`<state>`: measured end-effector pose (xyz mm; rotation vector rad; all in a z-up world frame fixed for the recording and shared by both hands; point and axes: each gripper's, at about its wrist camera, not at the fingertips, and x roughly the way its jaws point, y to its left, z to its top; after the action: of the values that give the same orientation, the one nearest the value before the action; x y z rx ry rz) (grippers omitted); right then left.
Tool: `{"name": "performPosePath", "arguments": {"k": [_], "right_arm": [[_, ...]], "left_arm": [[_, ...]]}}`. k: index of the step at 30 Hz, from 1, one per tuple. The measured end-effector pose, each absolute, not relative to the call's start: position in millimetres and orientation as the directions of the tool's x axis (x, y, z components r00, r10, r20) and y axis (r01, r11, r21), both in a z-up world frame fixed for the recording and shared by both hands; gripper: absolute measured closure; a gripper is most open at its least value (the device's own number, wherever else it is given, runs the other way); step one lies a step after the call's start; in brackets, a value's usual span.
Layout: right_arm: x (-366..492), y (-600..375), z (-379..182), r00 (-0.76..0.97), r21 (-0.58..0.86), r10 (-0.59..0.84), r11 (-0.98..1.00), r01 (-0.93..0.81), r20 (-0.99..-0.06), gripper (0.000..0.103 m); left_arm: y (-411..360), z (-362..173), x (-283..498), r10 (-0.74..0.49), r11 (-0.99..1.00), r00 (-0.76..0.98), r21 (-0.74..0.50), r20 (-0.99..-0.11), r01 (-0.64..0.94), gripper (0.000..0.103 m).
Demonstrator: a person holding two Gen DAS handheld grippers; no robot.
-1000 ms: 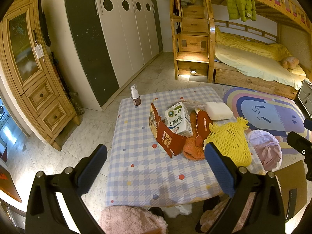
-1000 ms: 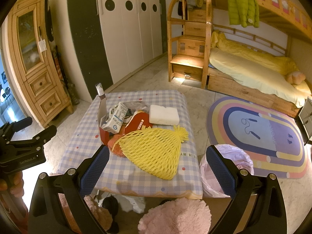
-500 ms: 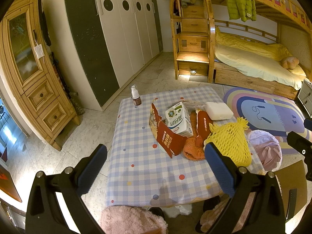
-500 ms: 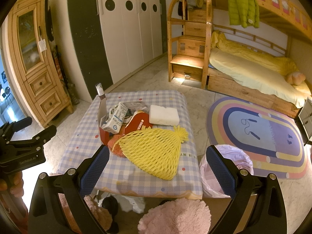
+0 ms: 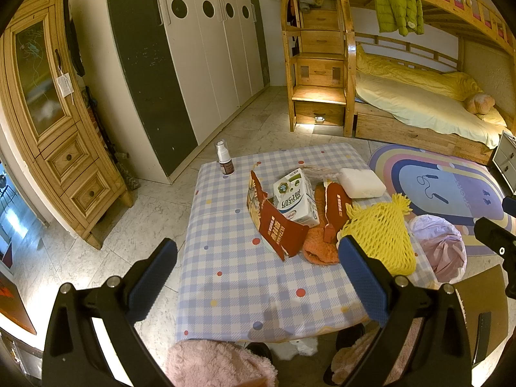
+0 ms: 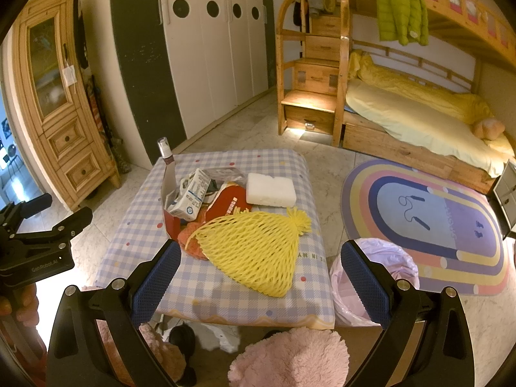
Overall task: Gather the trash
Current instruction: 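Reach the right gripper to the yellow foam net and grasp it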
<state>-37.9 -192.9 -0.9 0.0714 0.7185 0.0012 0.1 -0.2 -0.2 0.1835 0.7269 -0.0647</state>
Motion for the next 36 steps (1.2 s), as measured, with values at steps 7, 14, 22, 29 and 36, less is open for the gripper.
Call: {"name": "performPosePath", "arguments": {"k": [7,14,22,29,36], "right_arm": [[-38.2,-193.6,-0.1,0.752,0.065,0.024,0.998,0.025,-0.658,0.005],[-27.7,-185.6,-24.2,0.751,0.034,-0.008,0.999,0.041,-0.66,0.005],[-11.1,-180.5,-68.4,0.744,0.09,0.08,0.996,-0.027,-0.663,0.005],[4.3,-156.3,-113.3,0.705,-0.05,-0.013,0.998,-0.032,-0.709,0.005],[13.8,-147.7,-140.6,0.708,-0.153,-0.093,0.988,-0.021,-0.7,0.007]], "left_arm": [[-0.2,-0.3,0.1,0.006,0.982,0.746,0.144,-0.666,0.121,0.006],[2.4,-18.5,4.3,-0.004,0.981,0.753,0.142,-0.658,0.129,0.006],[15.9,-51.9,15.6,-0.044,0.984,0.739,0.098,-0.673,0.148,0.006],[24.9,-79.6,21.9,-0.015,0.988,0.747,0.103,-0.665,0.112,0.006],[24.6,-115.2,40.7,-0.057,0.983,0.66,0.074,-0.749,0.169,0.006]]}}
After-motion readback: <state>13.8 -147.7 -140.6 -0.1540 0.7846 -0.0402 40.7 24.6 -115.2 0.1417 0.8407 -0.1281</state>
